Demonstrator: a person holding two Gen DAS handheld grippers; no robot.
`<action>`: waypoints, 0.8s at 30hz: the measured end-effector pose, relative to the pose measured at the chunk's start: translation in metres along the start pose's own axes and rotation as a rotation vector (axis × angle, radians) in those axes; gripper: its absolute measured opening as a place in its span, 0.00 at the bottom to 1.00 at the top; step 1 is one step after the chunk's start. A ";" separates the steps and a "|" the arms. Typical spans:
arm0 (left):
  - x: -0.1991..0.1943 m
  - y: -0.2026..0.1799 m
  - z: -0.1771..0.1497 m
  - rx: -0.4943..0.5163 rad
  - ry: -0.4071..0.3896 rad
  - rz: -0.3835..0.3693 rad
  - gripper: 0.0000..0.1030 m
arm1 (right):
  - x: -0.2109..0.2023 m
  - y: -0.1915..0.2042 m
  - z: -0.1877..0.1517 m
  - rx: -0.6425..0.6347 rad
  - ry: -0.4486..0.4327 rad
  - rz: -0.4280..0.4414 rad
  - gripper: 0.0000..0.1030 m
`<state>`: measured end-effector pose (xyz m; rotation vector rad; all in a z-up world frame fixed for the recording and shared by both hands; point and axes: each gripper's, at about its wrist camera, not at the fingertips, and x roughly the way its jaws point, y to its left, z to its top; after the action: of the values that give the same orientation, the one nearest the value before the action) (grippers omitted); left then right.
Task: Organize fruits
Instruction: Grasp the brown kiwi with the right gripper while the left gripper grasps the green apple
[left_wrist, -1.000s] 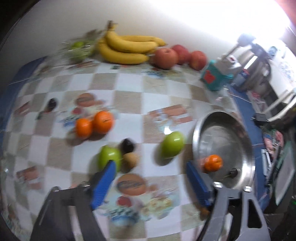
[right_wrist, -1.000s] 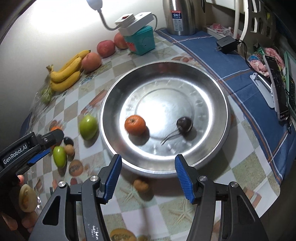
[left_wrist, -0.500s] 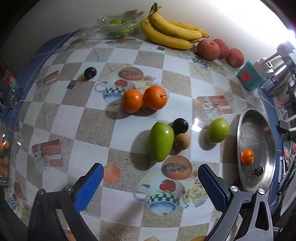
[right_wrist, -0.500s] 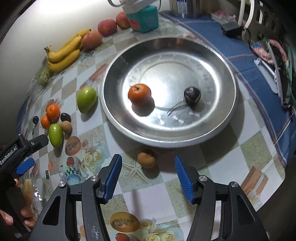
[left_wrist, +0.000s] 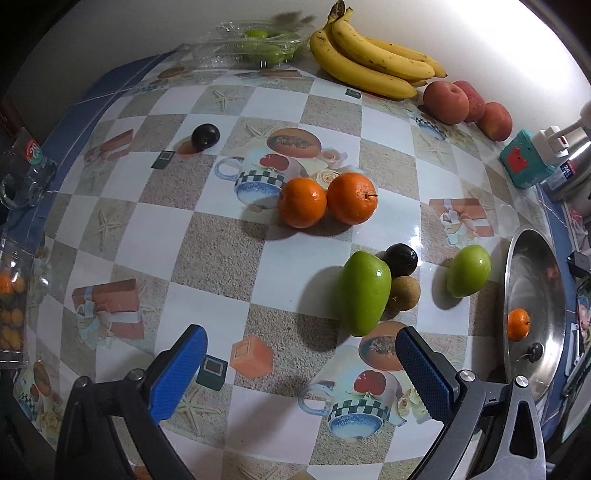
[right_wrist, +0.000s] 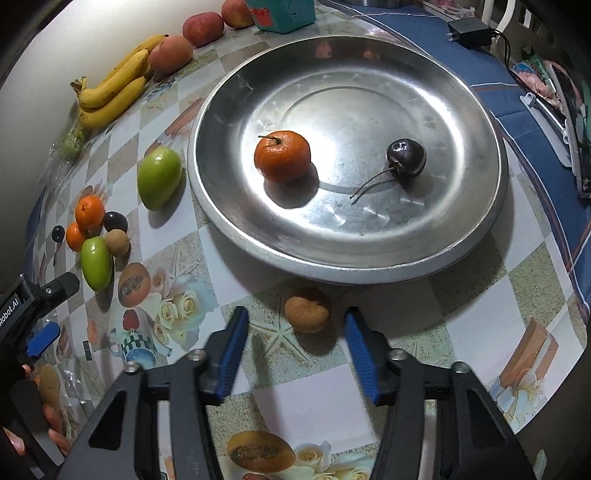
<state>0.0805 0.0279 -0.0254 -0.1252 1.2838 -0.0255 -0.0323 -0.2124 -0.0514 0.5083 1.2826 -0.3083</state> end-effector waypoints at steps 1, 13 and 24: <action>0.001 0.000 0.000 0.000 0.003 0.000 1.00 | 0.002 0.001 0.001 0.001 0.001 -0.002 0.43; 0.005 -0.002 -0.002 0.001 0.025 -0.019 1.00 | 0.004 -0.004 0.004 0.022 -0.009 0.022 0.26; 0.006 0.004 0.004 -0.039 -0.032 -0.042 1.00 | -0.015 0.021 -0.002 -0.067 -0.068 0.110 0.26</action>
<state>0.0858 0.0313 -0.0301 -0.1854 1.2495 -0.0343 -0.0278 -0.1939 -0.0329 0.5052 1.1909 -0.1889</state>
